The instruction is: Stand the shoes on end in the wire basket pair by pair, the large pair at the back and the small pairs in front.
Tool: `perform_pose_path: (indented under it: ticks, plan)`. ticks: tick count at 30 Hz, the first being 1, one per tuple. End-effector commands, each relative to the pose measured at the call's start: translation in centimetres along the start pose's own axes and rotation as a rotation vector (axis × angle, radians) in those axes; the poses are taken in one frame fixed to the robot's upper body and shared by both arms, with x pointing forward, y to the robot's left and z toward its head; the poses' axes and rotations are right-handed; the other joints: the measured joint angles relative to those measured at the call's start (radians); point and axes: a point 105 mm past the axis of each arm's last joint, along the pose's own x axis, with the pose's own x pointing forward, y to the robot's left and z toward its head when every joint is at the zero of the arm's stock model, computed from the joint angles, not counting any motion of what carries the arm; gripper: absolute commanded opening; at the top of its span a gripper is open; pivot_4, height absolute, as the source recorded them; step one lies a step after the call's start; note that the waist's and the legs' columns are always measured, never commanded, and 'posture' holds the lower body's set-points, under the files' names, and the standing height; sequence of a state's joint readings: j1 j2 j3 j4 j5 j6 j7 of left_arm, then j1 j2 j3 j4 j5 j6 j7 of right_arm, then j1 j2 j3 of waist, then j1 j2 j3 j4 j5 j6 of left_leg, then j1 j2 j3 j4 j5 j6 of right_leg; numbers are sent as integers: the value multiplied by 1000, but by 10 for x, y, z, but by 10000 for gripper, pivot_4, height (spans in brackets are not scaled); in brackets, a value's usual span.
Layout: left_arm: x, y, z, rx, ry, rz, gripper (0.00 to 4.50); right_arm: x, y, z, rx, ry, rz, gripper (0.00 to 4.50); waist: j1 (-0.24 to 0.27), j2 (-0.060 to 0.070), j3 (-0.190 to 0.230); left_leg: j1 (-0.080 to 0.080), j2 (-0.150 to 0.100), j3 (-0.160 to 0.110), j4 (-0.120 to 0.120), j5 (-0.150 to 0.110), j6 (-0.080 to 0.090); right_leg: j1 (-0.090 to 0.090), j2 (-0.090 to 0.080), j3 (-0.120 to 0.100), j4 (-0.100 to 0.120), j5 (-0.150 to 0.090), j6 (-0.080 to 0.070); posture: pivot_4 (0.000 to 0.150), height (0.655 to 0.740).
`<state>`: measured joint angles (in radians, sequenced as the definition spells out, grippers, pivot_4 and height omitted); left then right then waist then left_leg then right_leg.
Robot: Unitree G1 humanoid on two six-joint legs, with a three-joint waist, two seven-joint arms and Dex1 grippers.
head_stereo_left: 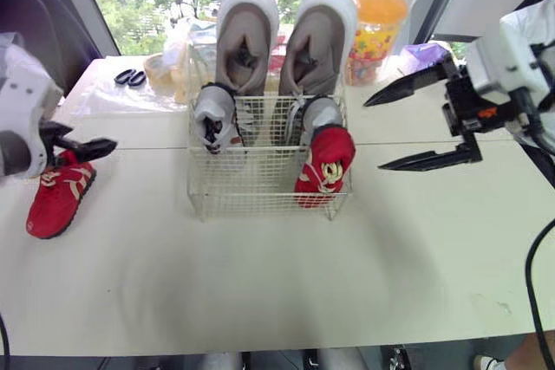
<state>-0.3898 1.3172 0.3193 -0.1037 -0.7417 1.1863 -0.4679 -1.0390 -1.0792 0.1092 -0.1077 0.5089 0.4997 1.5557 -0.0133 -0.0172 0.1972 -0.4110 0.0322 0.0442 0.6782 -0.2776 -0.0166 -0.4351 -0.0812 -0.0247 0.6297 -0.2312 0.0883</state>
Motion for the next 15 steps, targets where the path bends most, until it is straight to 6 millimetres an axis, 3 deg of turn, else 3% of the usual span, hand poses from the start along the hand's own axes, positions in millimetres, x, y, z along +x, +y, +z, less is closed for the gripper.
perform_pose_path:
  ticks: [1, 6, 9, 15]
  plan:
    - [-14, 38, -5, -14, 41, 160, 45000, -2, -2, 10, -60, -21, 18, 44635, 2, 0, 0, -1, 0, 0, 0, 0, 0, -1, 0, 0, 0, 0, 0, 1500, 7400]
    - [-12, 82, -40, -34, 152, 261, 45000, 5, 5, 16, -54, -72, 45, 44635, 1, 0, 0, 0, 0, 2, -2, 0, 0, -3, 0, 0, 2, 1, 1, 1500, 7400]
    - [-1, 88, -53, -31, 180, 236, 45000, 6, 8, 16, -44, -74, 41, 44635, 2, 0, 0, 0, 0, 3, -3, 0, 0, -3, 0, 0, 2, 1, 1, 1500, 7400]
    - [31, 84, -60, -19, 197, 146, 45000, 4, 13, 17, -14, -67, 4, 44635, 11, -1, -1, -1, 0, 3, 0, 0, 0, -2, 0, 0, 2, 2, 4, 1500, 7400]
